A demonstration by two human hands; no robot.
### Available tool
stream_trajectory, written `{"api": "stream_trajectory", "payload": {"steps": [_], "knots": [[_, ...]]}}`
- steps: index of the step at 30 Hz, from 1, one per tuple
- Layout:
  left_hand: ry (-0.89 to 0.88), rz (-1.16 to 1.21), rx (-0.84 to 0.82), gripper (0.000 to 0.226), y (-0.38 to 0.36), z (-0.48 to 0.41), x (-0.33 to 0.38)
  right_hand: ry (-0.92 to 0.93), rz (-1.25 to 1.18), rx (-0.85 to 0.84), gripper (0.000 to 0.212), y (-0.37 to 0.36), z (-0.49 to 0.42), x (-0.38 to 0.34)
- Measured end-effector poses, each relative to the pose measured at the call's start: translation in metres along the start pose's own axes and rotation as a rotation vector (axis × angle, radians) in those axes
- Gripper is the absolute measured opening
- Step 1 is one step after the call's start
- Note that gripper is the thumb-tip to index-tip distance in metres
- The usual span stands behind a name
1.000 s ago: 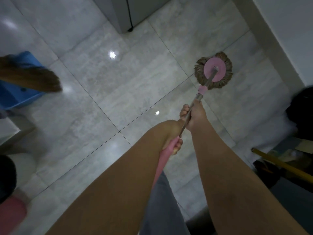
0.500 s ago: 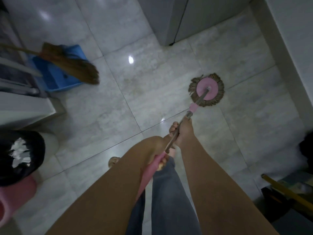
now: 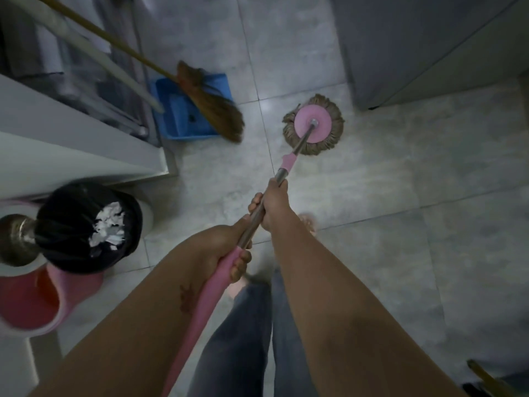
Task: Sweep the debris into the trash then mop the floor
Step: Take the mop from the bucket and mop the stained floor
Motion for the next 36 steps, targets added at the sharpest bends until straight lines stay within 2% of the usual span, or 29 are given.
{"api": "stream_trajectory", "payload": {"steps": [7,14,18,21,28,36], "knots": [[-0.034,0.147,-0.038,0.053,0.024,-0.009,0.091,0.014,0.149,-0.030,0.030,-0.067,-0.052,-0.073],[-0.089,0.221,-0.073,0.051,0.018,-0.028,0.237,0.042,0.255,-0.046,0.039,-0.123,-0.117,-0.203],[-0.130,0.211,-0.063,0.053,0.016,-0.035,0.315,0.067,0.293,-0.050,0.035,-0.154,-0.148,-0.273],[-0.130,0.192,-0.054,0.055,0.015,-0.036,0.344,0.072,0.338,-0.061,0.032,-0.166,-0.158,-0.300],[-0.111,0.170,-0.071,0.054,0.000,-0.028,0.315,0.033,0.303,-0.098,0.038,-0.142,-0.136,-0.278],[-0.054,0.025,-0.012,0.054,-0.017,-0.011,0.190,-0.005,0.153,-0.086,0.044,-0.067,-0.079,-0.168]]}}
Point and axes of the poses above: each hand's wrist, its own z-axis away from the middle knuckle, its own y-axis out of the back of the hand, x = y × z, the point moved 4 cm from there along -z, towards the middle knuckle, and after that the axes turned 7 degrees about -z, right-handed, at the moved point
